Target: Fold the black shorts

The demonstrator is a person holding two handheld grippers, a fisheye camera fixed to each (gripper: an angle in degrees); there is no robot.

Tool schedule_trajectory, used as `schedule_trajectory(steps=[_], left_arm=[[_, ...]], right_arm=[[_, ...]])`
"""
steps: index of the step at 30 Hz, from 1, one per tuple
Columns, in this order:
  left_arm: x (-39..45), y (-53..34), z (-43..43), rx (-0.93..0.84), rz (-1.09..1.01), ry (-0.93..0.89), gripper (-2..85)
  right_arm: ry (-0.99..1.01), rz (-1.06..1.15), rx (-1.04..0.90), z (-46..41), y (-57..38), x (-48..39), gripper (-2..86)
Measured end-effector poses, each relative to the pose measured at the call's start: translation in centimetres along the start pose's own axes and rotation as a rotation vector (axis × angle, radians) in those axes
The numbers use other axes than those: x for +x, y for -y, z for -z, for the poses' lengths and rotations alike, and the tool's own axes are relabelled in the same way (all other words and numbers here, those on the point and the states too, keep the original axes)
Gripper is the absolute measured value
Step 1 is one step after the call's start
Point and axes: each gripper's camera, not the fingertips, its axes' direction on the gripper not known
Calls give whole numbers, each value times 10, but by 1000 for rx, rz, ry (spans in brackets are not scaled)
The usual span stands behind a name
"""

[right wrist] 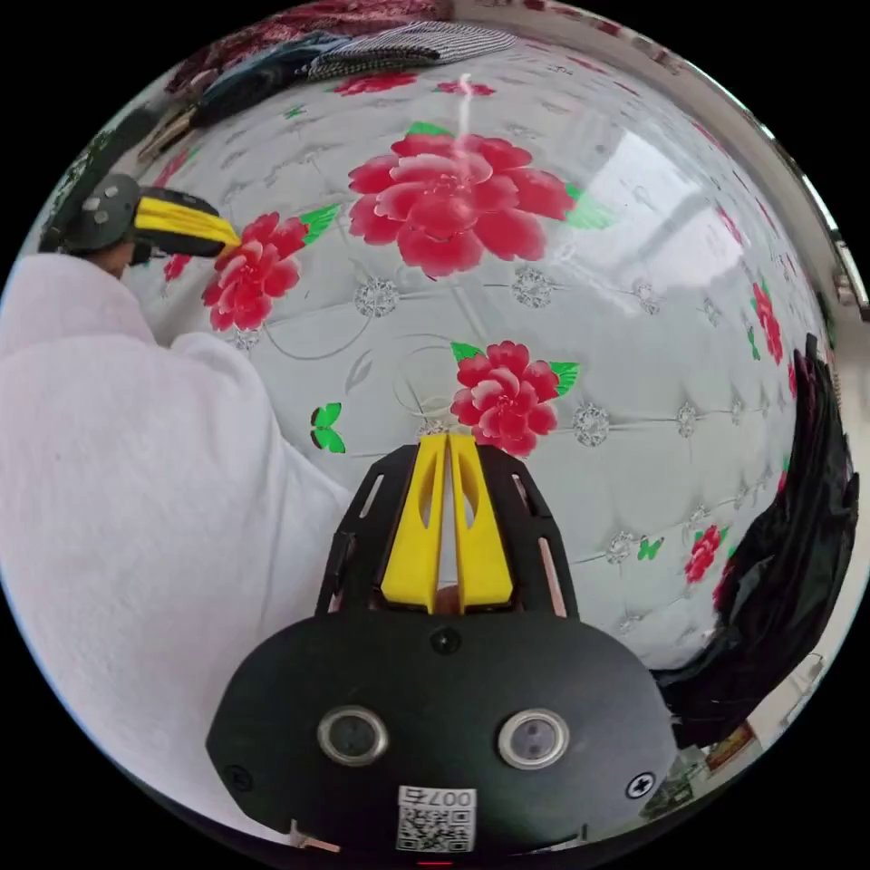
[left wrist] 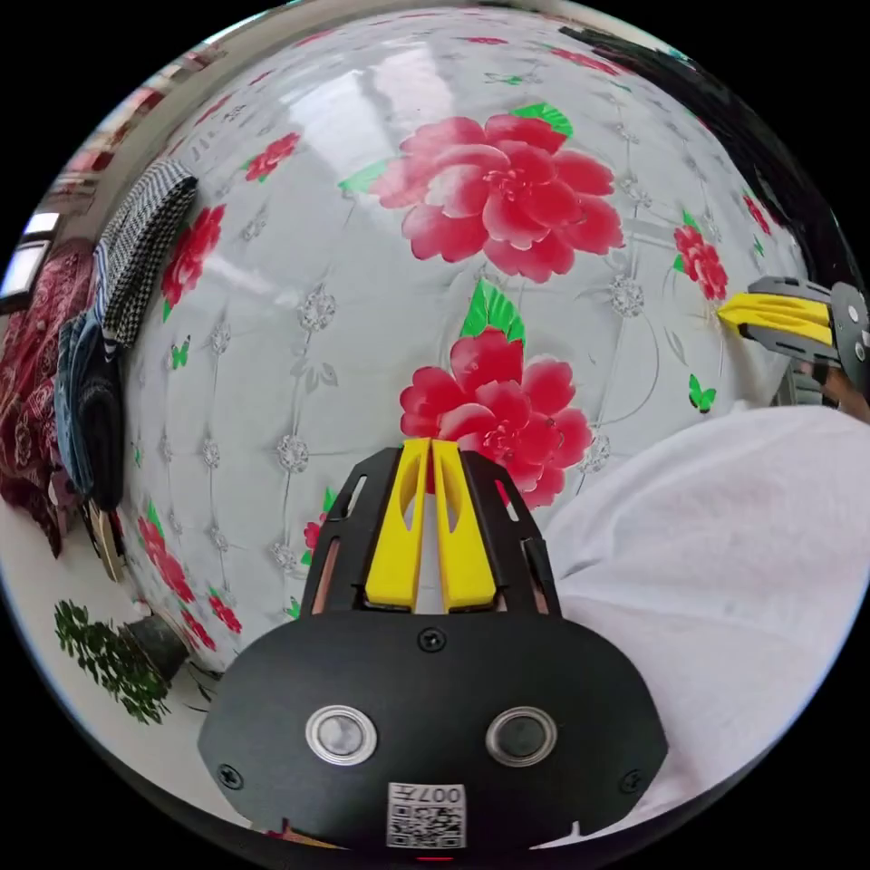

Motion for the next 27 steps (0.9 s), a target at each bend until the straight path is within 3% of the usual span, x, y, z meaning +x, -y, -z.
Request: schedule_trajectory(steps=[3, 6, 13, 18, 23, 25, 27], left_arm=[[-1, 2, -3, 25, 117, -10, -9], [10, 10, -5, 15, 99, 53, -9], [26, 45, -11, -122, 181, 171, -10], [17, 56, -4, -159, 361, -20, -10], [26, 58, -2, -168, 442, -103, -10], [30, 59, -2, -188, 428, -101, -10], [32, 58, -1, -210, 417, -99, -10]], right_arm=[[24, -254, 114, 22, -38, 52, 23], [-30, -542, 313, 65, -107, 138, 40], [-442, -1095, 645, 203, -290, 334, 86], [-641, -1164, 590, 253, -330, 419, 105], [-547, -1179, 403, 232, -332, 484, 107], [-441, -1224, 415, 225, -343, 506, 93], [-456, -1244, 466, 233, -352, 508, 68]])
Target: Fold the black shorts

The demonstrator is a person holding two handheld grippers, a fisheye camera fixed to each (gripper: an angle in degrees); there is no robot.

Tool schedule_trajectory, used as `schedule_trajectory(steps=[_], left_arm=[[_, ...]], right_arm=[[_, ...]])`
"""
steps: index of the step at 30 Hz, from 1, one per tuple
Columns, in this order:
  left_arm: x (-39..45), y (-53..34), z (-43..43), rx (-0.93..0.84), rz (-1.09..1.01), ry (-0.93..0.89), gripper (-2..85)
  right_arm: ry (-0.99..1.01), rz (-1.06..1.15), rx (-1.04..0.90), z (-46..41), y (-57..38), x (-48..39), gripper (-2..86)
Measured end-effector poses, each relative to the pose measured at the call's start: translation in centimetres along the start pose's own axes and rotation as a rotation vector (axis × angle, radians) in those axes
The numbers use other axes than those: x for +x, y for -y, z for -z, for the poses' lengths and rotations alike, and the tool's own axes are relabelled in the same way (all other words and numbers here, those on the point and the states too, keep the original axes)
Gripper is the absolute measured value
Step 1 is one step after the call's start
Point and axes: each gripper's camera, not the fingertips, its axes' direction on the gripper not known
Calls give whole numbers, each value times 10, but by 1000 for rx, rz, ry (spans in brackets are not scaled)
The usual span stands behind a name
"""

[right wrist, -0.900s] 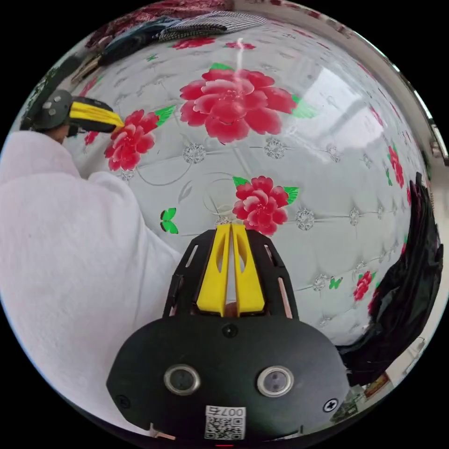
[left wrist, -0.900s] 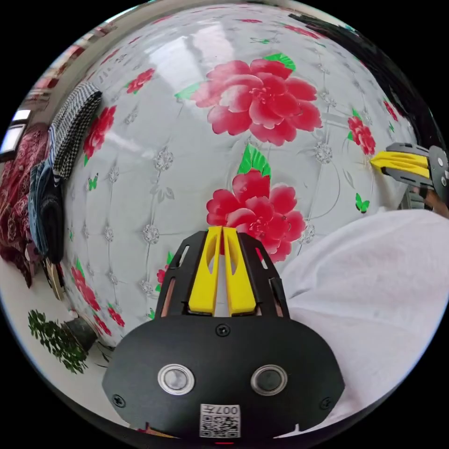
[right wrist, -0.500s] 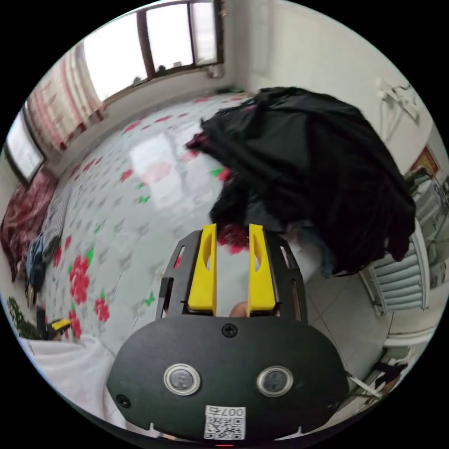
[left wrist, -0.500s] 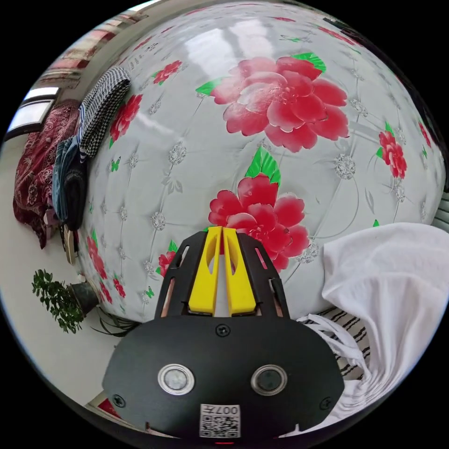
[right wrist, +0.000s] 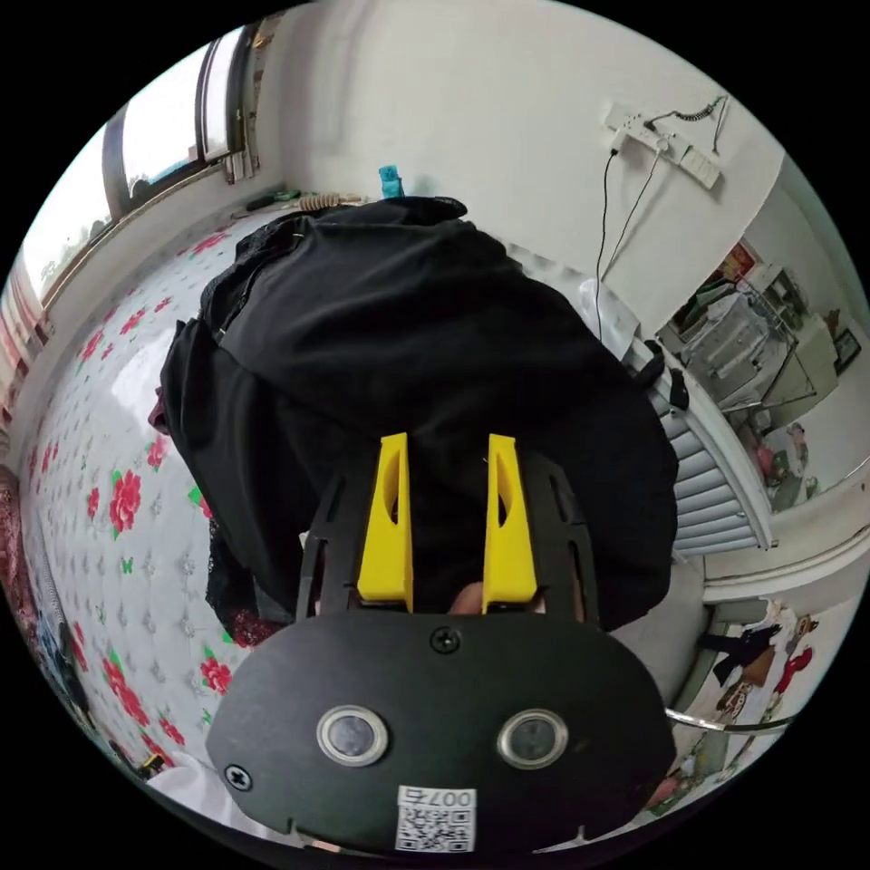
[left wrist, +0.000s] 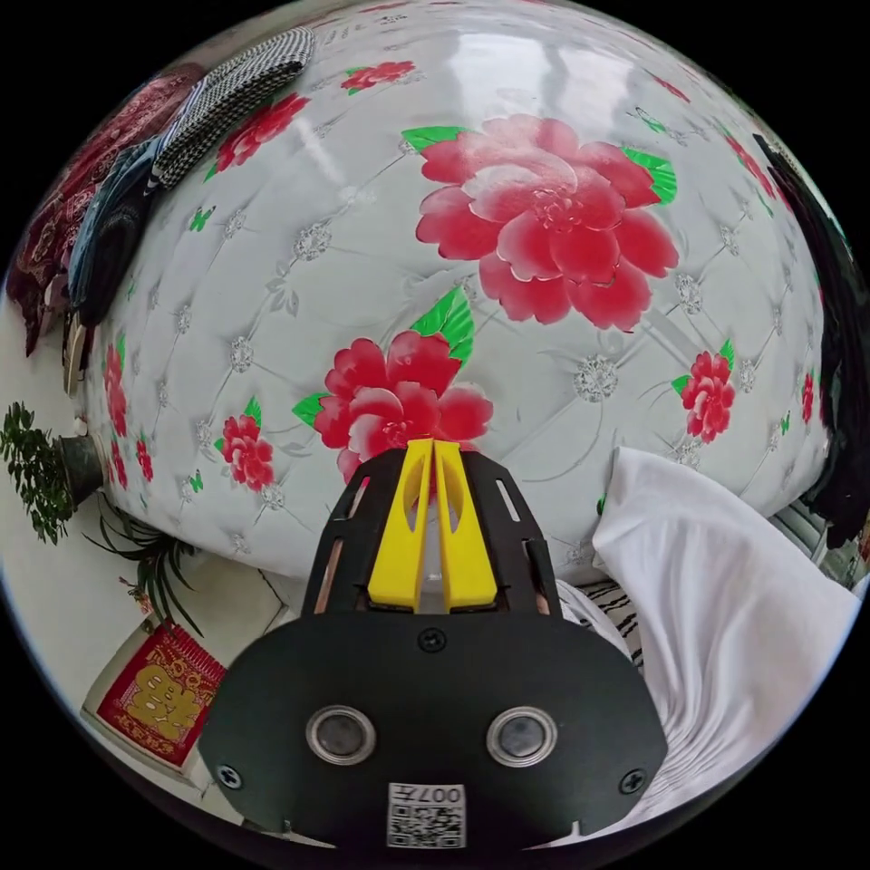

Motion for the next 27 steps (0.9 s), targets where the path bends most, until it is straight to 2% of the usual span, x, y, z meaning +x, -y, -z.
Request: schedule_trajectory(steps=[3, 5, 6, 7, 11, 15, 17, 19, 22, 24, 27], left_arm=[[-4, -4, 1, 1, 27, -35, -10], [-8, -7, 2, 23, 39, -81, -10], [-10, -9, 3, 38, 37, -108, -10], [-11, -10, 4, 46, 31, -117, -10], [-19, -17, 16, 120, -28, -154, -10], [-43, -38, 32, 231, -64, -225, -10], [-58, -52, 38, 277, -81, -254, -10], [-75, -70, 40, 317, -98, -273, -10], [-107, -102, 40, 370, -122, -260, -10], [-134, -127, 35, 394, -130, -235, -10], [-165, -152, 22, 383, -155, -255, -10]], right_arm=[[61, 6, 172, 29, -2, 2, 17], [201, 67, 217, 43, -8, -7, 7], [342, 127, 258, 54, -16, -19, 3], [457, 191, 276, 64, -27, -38, 1], [633, 436, 247, 85, -76, -128, -2], [973, 716, 79, 94, -159, -248, -3], [1101, 880, -64, 96, -209, -305, -3], [1235, 1103, -291, 99, -292, -375, -3], [1259, 1366, -543, 103, -394, -430, -2], [1264, 1476, -644, 107, -436, -441, -2], [1208, 1576, -638, 116, -462, -437, 0]])
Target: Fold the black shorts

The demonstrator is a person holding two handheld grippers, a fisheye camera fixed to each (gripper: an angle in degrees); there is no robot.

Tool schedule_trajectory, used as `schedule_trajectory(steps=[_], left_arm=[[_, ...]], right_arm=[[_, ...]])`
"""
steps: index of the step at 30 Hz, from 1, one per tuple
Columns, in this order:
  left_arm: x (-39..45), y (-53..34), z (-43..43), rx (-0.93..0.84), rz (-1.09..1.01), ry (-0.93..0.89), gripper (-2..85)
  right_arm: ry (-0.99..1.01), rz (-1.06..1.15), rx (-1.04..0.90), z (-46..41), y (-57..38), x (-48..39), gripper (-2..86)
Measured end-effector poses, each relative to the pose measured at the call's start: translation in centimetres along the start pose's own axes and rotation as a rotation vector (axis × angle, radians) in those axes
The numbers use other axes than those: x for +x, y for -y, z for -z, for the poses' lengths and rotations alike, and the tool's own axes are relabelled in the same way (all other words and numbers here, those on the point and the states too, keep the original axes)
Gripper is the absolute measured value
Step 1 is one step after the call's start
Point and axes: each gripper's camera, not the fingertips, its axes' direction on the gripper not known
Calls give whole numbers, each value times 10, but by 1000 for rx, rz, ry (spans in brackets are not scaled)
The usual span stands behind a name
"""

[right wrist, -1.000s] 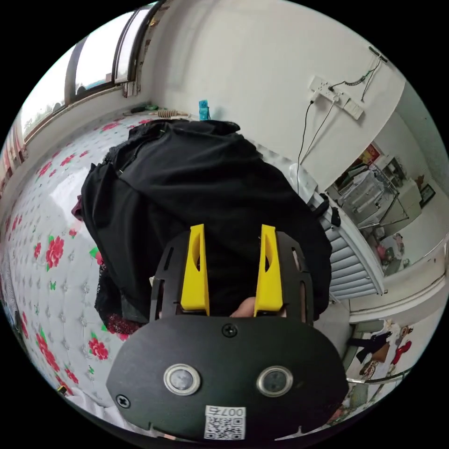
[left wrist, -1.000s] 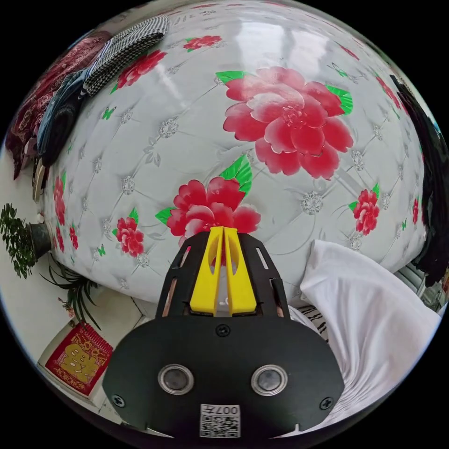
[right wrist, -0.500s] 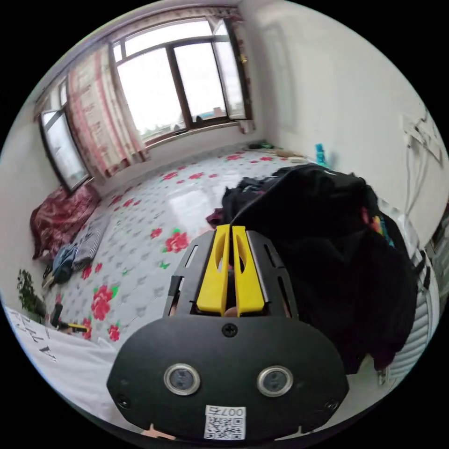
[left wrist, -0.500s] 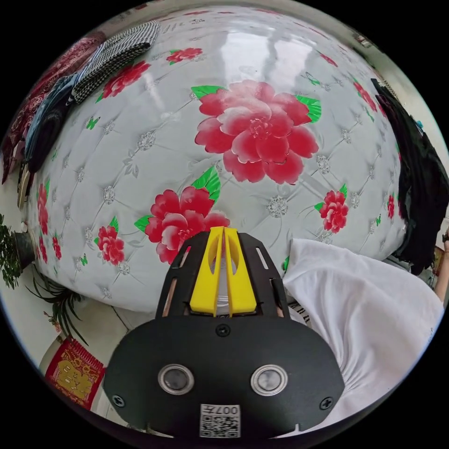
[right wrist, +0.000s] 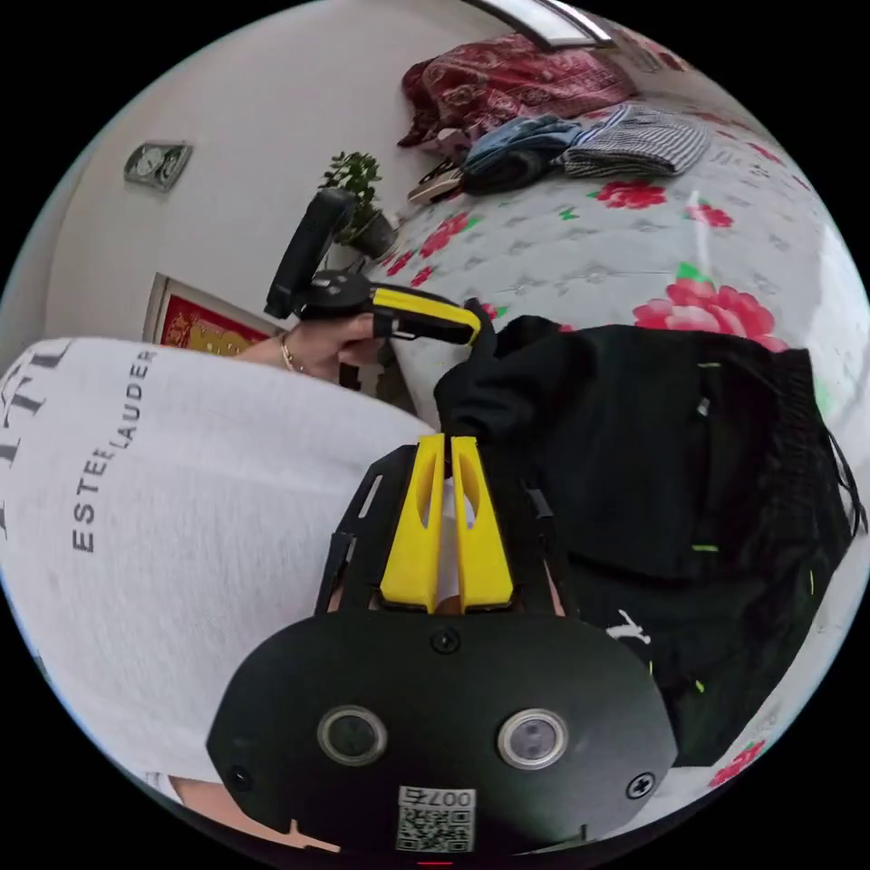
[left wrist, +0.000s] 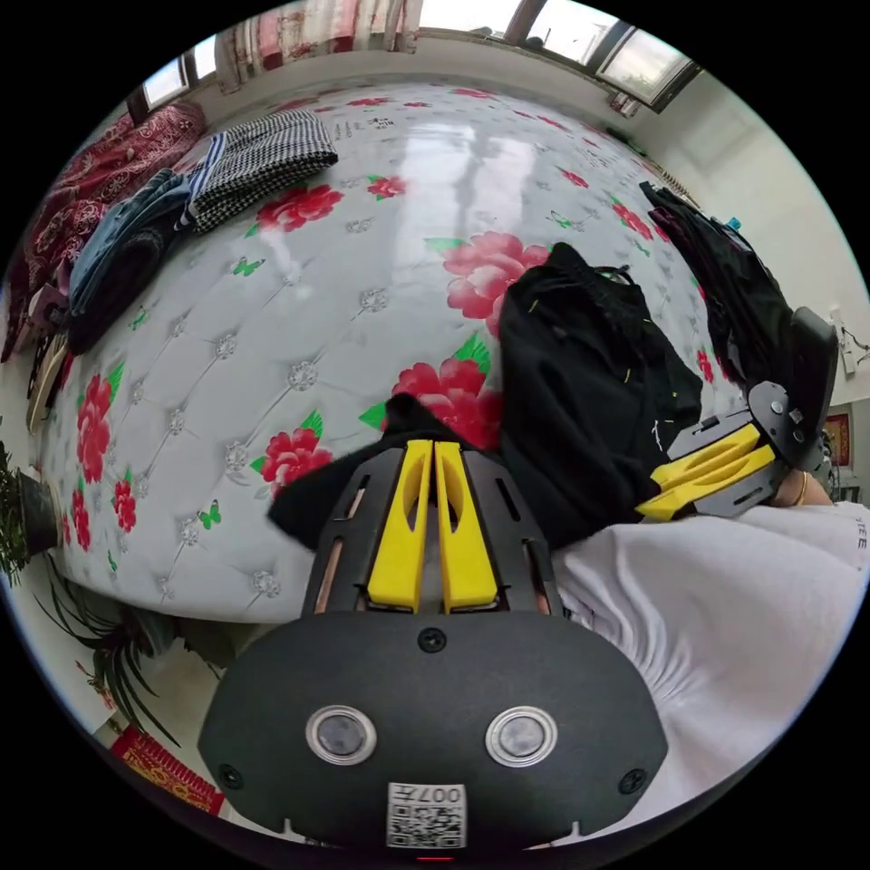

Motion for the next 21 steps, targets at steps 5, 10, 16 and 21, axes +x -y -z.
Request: schedule_trajectory(steps=[5, 10, 16, 21], left_arm=[[-46, -38, 15, 32, 43, -23, -9], [-81, -47, 36, 58, 36, -37, -7], [-84, -36, 90, 219, -102, -31, 9], [-26, 1, 81, 203, -343, -138, 53]], right_arm=[[-136, -161, 100, 27, -29, 9, 10], [-354, -509, 345, 75, -93, 43, 29], [-435, -725, 439, 105, -112, 81, 44], [-391, -801, 398, 92, -93, 123, 44]])
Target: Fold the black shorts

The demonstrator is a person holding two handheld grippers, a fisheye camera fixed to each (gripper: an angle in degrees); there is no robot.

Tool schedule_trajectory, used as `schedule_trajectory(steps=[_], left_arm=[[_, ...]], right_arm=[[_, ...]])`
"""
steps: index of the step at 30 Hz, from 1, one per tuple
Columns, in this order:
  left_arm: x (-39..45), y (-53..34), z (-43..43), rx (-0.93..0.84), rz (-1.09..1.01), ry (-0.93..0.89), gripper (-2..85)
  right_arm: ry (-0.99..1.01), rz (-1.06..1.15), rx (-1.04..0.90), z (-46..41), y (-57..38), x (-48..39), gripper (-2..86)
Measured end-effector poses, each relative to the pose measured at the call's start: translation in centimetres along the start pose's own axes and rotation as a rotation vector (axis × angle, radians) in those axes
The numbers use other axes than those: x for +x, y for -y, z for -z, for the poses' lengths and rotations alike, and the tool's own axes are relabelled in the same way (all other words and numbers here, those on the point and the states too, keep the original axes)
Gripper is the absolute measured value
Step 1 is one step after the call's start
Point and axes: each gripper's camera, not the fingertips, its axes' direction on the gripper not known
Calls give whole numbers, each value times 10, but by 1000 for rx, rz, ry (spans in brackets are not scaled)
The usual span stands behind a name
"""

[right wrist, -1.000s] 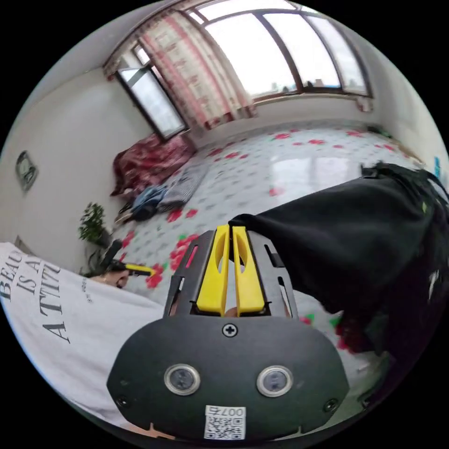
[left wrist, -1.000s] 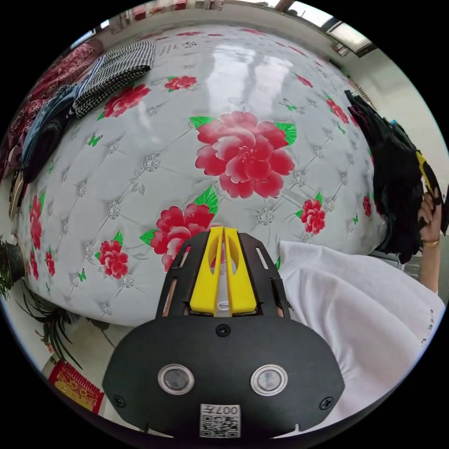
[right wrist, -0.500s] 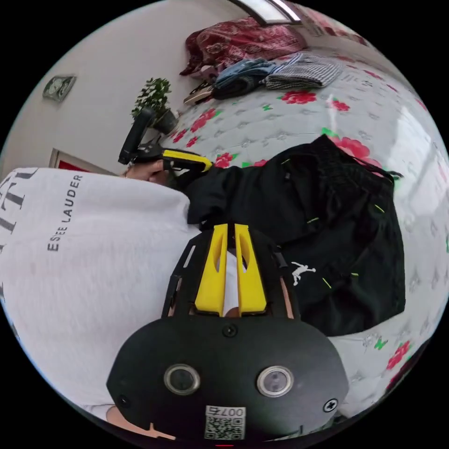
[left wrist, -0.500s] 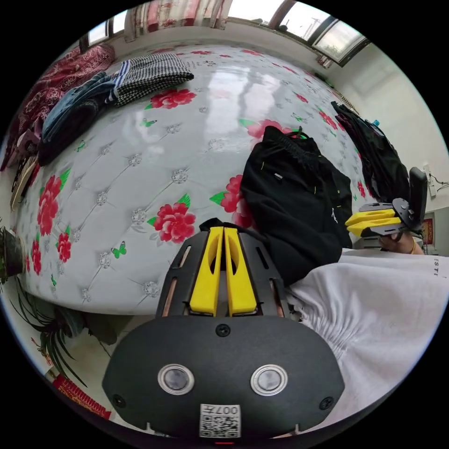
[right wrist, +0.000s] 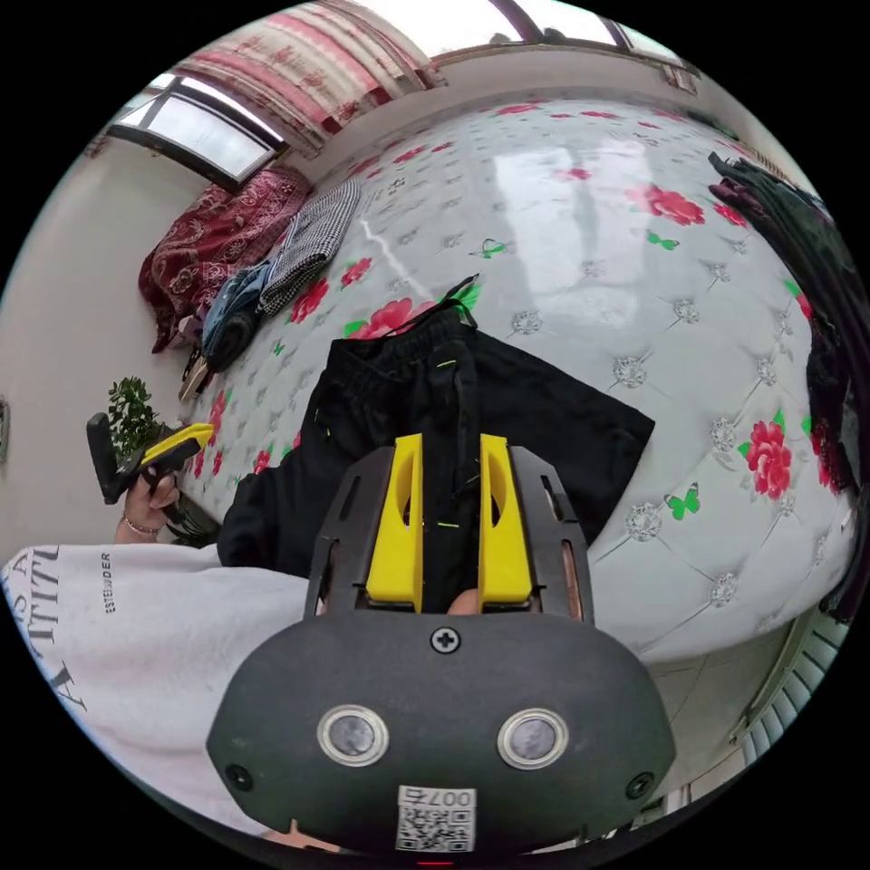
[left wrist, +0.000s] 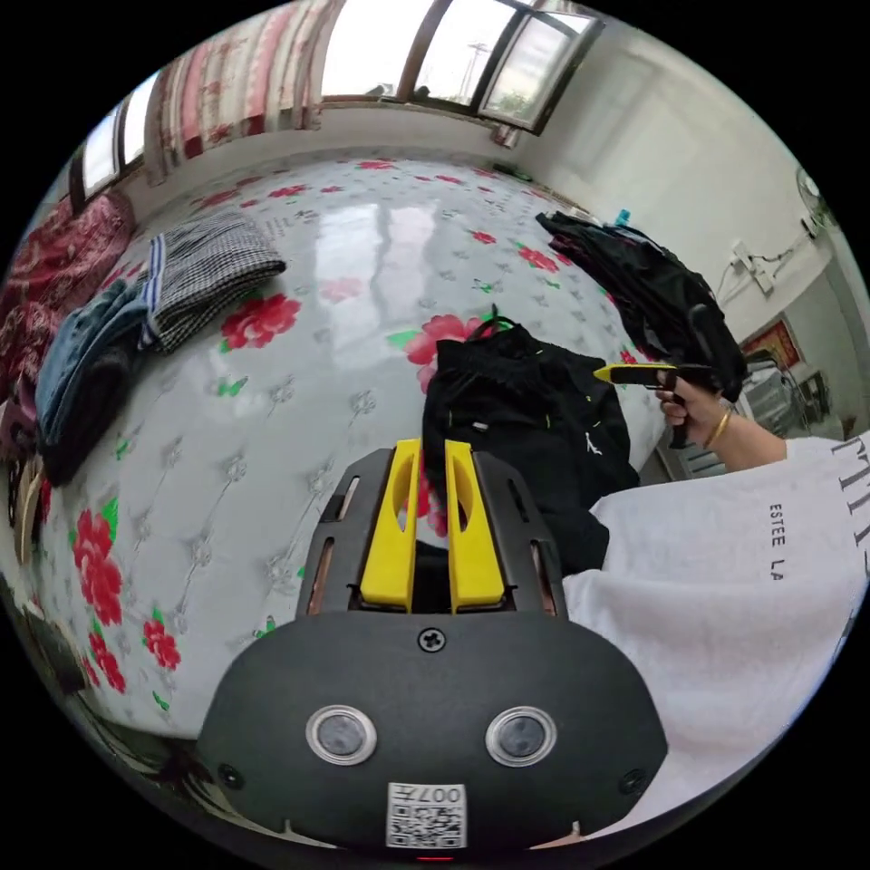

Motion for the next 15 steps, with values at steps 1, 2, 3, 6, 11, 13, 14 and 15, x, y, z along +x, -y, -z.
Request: schedule_trajectory(steps=[1, 2, 3, 6, 11, 13, 14, 15], left_arm=[[6, 7, -5, -8, -23, -5, 54], [19, 21, -15, -26, -69, -21, 58], [32, 36, -25, -45, -108, -47, 70], [60, 75, -60, -129, -158, -167, 111], [93, 114, -148, -369, -188, -69, 148], [95, 118, -145, -321, -204, -10, 120], [93, 120, -140, -317, -192, -39, 91], [85, 119, -128, -292, -163, -102, 52]], right_arm=[[0, -11, -24, -9, 6, 1, 41], [-4, -11, -36, -14, 9, 1, 39], [-19, -12, -75, -23, 13, 2, 34], [-64, 28, -161, -39, 19, -1, 20], [-89, 96, -138, -22, 22, -4, 1], [-78, 123, -89, -2, 24, -4, -1], [-75, 131, -79, 3, 25, -4, -1], [-60, 137, -60, 14, 29, -4, -2]])
